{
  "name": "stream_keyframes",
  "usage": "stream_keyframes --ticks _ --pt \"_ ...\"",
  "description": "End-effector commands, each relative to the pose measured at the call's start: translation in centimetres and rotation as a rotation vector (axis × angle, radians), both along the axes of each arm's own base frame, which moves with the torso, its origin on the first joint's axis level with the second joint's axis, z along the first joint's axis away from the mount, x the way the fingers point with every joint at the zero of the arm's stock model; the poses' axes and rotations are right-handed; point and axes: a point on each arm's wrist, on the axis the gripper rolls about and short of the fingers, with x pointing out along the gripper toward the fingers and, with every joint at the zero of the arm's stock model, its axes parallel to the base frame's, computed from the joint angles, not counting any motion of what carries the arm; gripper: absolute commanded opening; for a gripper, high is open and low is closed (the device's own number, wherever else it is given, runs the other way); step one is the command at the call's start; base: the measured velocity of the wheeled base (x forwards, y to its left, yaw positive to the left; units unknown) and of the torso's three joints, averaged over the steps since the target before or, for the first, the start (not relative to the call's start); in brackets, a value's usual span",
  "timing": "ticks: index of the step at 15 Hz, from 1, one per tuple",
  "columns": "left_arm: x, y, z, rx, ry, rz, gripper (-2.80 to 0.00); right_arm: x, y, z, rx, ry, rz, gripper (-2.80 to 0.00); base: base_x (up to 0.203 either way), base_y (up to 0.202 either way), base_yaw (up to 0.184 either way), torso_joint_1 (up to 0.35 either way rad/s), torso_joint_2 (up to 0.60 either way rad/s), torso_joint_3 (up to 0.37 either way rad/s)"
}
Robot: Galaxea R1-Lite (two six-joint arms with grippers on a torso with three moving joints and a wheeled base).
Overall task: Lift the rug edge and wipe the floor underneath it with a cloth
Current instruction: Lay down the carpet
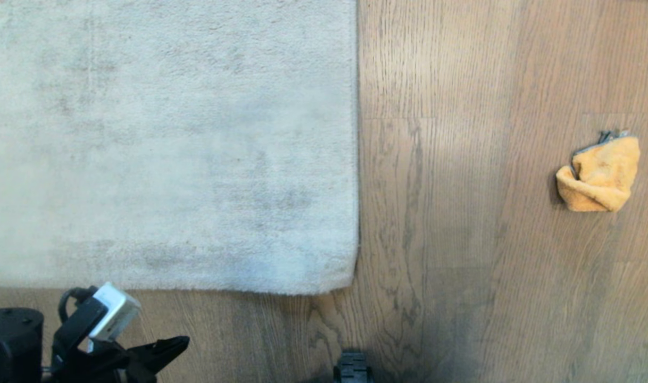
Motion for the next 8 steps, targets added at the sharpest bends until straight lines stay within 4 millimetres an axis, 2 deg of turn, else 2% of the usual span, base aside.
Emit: stream_keyframes --ticks 1,5,8 --pt "2.4 -1.3 -2.0 0.001 0.12 -0.071 -2.8 0.0 0.0 0.0 -0.001 0.001 0.001 -2.8 0.0 0.0 0.0 0.0 0.0 0.0" --pt "5.8 -3.3 -4.1 -0.017 0.124 -0.143 -2.8 0.0 0.0 0.0 -0.001 0.001 0.0 -2.8 0.0 0.0 0.0 0.0 0.0 0.0" --pt "8.6 -4.6 -5.6 -0.043 0.033 -0.16 -2.8 0.0 0.0 0.0 -0.001 0.001 0.001 -2.8 0.0 0.0 0.0 0.0 0.0 0.0"
